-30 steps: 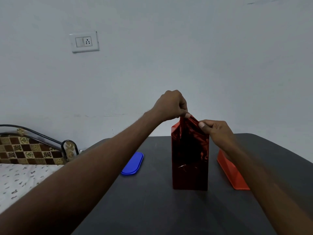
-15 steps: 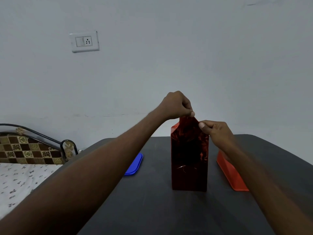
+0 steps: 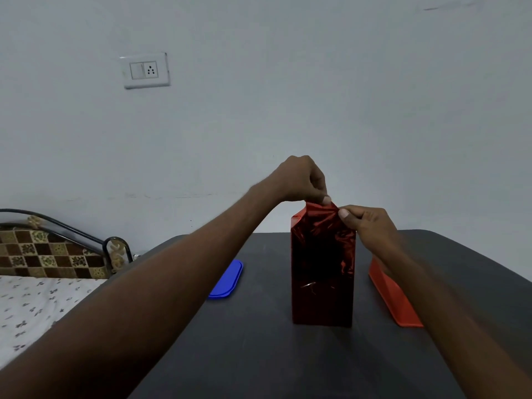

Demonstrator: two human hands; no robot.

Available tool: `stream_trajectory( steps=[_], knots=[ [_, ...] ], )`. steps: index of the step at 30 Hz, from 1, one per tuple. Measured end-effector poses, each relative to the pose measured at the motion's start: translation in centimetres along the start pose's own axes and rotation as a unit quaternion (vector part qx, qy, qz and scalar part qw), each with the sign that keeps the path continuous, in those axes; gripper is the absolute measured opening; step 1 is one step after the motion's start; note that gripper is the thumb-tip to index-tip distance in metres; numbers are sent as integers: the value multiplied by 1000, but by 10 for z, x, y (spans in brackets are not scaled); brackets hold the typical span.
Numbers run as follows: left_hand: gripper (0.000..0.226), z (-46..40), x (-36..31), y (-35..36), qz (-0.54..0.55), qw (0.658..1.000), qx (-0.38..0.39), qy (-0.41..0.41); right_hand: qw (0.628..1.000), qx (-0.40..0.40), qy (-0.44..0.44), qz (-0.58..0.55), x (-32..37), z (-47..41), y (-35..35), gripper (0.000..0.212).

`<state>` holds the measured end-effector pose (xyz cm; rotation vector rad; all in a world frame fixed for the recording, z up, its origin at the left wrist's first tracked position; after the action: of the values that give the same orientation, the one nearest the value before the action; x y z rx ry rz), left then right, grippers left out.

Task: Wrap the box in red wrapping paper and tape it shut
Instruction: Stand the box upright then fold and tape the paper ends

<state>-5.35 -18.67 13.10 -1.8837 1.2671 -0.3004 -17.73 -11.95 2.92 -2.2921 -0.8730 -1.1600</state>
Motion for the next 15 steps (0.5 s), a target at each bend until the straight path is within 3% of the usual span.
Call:
stream_trajectory(
  steps=[7, 15],
  knots=[
    [9, 0, 2, -5, 23, 999, -45, -3, 1000, 14, 2, -20, 8, -3, -2, 11],
    [7, 8, 7, -24, 74, 989, -124, -16, 997, 3, -56, 44, 33, -20, 9, 16]
  ],
)
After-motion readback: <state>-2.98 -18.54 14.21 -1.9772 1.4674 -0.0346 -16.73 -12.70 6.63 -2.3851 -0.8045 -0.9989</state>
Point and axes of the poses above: each hand's wrist, its own z-axis away from the middle knuckle, its own y-axis out of the palm, x = y × z, the point moved 8 cm from there along -z, towards the middle knuckle, and after that the axes turned 15 degrees about -x, right-handed, at the moved point
